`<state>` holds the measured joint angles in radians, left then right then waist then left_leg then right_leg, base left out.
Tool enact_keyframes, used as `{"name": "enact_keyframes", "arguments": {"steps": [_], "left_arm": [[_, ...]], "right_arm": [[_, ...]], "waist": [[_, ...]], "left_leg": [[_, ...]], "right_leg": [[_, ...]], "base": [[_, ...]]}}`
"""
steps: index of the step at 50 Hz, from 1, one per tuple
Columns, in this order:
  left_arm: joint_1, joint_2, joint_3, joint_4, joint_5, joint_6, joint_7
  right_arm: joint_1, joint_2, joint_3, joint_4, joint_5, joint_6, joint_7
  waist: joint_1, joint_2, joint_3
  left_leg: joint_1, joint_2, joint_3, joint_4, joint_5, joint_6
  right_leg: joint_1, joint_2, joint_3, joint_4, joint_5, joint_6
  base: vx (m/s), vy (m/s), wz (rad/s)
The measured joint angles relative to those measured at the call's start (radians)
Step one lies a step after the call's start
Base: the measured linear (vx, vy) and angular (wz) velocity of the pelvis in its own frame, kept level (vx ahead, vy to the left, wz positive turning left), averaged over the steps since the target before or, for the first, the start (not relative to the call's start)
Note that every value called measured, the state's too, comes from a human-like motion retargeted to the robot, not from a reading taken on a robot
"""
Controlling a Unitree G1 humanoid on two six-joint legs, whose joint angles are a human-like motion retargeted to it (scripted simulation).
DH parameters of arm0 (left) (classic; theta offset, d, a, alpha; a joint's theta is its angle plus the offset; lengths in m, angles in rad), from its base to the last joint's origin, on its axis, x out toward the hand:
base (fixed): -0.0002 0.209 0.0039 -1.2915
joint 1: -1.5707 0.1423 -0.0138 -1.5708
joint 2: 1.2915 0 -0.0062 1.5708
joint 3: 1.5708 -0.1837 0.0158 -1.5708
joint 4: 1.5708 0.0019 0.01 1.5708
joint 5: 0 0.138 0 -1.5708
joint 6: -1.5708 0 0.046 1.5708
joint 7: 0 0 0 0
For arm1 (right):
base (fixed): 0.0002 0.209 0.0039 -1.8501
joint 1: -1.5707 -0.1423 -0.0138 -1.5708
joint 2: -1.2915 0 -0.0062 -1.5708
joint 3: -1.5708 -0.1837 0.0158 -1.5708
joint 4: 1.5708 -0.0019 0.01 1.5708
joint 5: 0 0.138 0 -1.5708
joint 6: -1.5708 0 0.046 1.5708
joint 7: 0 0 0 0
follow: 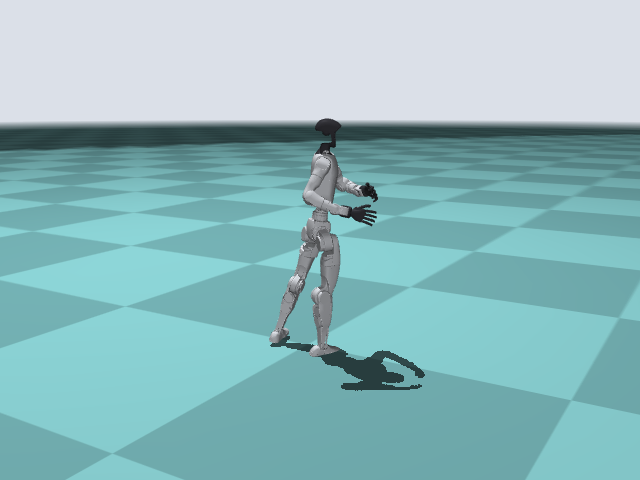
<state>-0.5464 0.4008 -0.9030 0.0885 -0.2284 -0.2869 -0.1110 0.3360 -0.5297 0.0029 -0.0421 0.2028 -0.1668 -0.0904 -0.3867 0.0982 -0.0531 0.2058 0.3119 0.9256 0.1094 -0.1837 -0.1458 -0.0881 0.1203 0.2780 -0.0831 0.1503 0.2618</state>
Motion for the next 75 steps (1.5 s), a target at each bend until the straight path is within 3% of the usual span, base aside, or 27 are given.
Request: {"name": "enact_keyframes", "arguments": {"steps": [2,16,25,35,40,45,52,57,60,65,75], "left_arm": [[-0.01,-0.012,-0.005,-0.002,-0.024,0.016,0.029],[-0.178,-0.044,-0.175,-0.007,-0.052,-0.005,0.07],[-0.225,-0.083,-0.199,-0.005,-0.027,-0.006,0.076],[-0.084,-0.019,-0.114,-0.032,-0.017,-0.003,0.076],[0.021,0.037,-0.034,-0.036,-0.028,-0.002,0.058],[0.123,0.058,0.048,-0.042,-0.04,0.033,0.076],[0.317,0.138,0.153,-0.051,0.047,-0.002,0.056],[0.441,0.208,0.239,-0.047,0.082,-0.009,0.056],[0.482,0.251,0.303,-0.036,0.063,0.02,0.068],[0.556,0.297,0.416,0.015,0.11,0.022,0.073],[0.785,0.3,0.788,0.074,0.076,0.043,0.096]], "right_arm": [[0.011,0.018,-0.023,0.013,-0.045,0.026,-0.017],[0.133,0.016,-0.197,-0.032,-0.123,0.048,-0.046],[0.119,-0.01,-0.177,-0.028,-0.153,0.057,-0.041],[-0.053,-0.072,0.02,-0.045,-0.217,0.044,-0.013],[-0.123,-0.13,0.142,-0.061,-0.141,0.002,-0.016],[-0.16,-0.179,0.253,-0.083,-0.13,0.002,0.001],[-0.191,-0.158,0.43,-0.06,-0.128,-0.058,0.053],[-0.254,-0.124,0.529,-0.021,-0.188,-0.064,0.088],[-0.326,-0.1,0.567,0.019,-0.237,-0.039,0.107],[-0.394,-0.04,0.627,0.098,-0.251,-0.04,0.124],[-0.627,0.142,0.845,0.326,-0.245,-0.03,0.089]], "waist": [[-0.015,0.023,0.014],[-0.29,0.113,0.14],[-0.272,0.125,0.157],[-0.064,0.079,0.099],[0.055,0.037,0.048],[0.225,-0.011,0.021],[0.456,-0.13,-0.033],[0.585,-0.204,-0.017],[0.655,-0.233,-0.005],[0.783,-0.285,-0.002],[1.075,-0.42,0.022]], "left_leg": [[0.04,-0.024,0.048,-0.067,0.027,-0.02],[0.152,-0.056,0.296,-0.104,0.082,-0.016],[0.146,-0.07,0.264,-0.115,0.075,-0.023],[0.043,-0.035,0.007,-0.099,0.055,-0.041],[-0.096,0.006,-0.193,0.021,0.001,-0.04],[-0.141,-0.038,-0.388,-0.068,0.042,-0.07],[-0.243,-0.151,-0.622,-0.013,0.013,-0.05],[-0.229,-0.248,-0.802,-0.086,0.058,-0.047],[-0.204,-0.277,-0.919,-0.194,0.125,-0.051],[-0.236,-0.308,-1.067,-0.197,0.14,-0.066],[-0.286,-0.358,-1.22,-0.197,0.145,-0.06]], "right_leg": [[-0.007,0.028,0.047,-0.004,0.024,0.0],[0.0,0.13,0.206,-0.004,0.096,0.0],[0.001,0.1,0.195,-0.004,0.069,0.0],[0.011,0.023,-0.018,-0.004,0.013,0.0],[0.014,-0.041,-0.175,-0.003,-0.032,0.0],[0.001,-0.095,-0.329,0.09,-0.115,0.0],[0.043,-0.269,-0.533,0.171,-0.22,0.0],[0.154,-0.357,-0.718,0.162,-0.249,-0.001],[0.215,-0.358,-0.828,0.121,-0.239,-0.012],[0.267,-0.373,-0.986,0.15,-0.253,-0.03],[0.294,-0.404,-1.153,0.21,-0.259,-0.045]], "base": [[-0.04,-0.14,-1.44],[-0.03,-0.12,-0.95],[-0.02,0.06,0.19],[-0.02,0.06,1.31],[0.01,0.16,2.02],[0.05,0.17,1.95],[0.09,0.32,1.89],[0.1,0.18,2.01],[0.09,0.09,1.95],[0.1,0.08,1.69],[0.12,0.06,0.93]]}}
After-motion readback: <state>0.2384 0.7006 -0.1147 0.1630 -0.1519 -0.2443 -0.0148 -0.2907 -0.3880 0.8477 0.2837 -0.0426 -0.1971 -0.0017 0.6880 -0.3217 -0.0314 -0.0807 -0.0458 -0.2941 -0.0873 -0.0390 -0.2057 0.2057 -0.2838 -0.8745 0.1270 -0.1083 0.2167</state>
